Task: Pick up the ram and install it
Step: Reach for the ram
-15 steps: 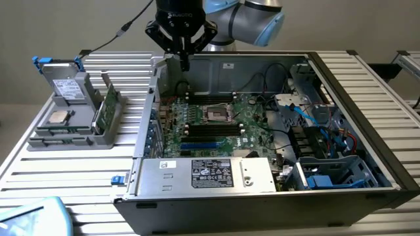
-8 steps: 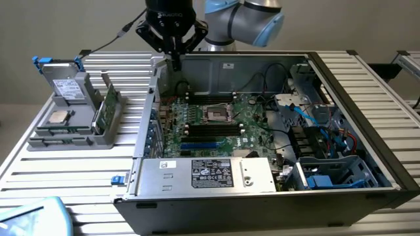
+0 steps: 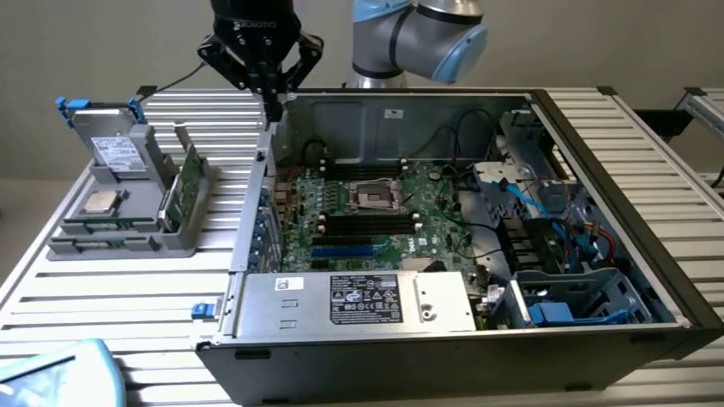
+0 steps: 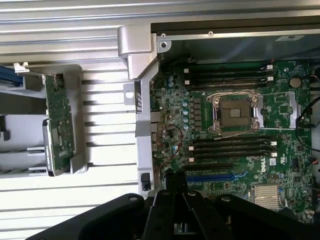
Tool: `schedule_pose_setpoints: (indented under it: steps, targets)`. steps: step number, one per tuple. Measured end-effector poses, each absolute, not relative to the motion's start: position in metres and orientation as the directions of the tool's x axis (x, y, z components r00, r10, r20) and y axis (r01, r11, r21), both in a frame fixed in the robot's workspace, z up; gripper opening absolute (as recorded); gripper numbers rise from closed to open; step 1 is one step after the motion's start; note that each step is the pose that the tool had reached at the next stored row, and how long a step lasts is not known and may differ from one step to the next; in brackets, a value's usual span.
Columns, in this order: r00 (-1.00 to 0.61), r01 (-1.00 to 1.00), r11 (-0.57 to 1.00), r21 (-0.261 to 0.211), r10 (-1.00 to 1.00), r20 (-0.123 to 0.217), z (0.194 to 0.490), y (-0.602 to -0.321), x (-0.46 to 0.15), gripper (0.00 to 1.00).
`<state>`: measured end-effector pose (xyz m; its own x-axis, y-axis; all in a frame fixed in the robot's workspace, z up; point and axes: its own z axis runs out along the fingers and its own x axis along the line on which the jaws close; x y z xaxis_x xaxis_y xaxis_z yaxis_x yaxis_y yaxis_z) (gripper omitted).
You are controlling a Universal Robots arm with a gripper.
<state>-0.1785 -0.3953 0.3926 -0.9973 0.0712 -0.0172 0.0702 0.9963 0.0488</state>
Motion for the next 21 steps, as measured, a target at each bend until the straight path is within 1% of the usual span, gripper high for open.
schedule_pose_setpoints:
  steps: [21]
  targets:
    - [-0.997,0.071,0.996,0.048,0.071,0.006,0.393,-0.392,-0.274,0.11]
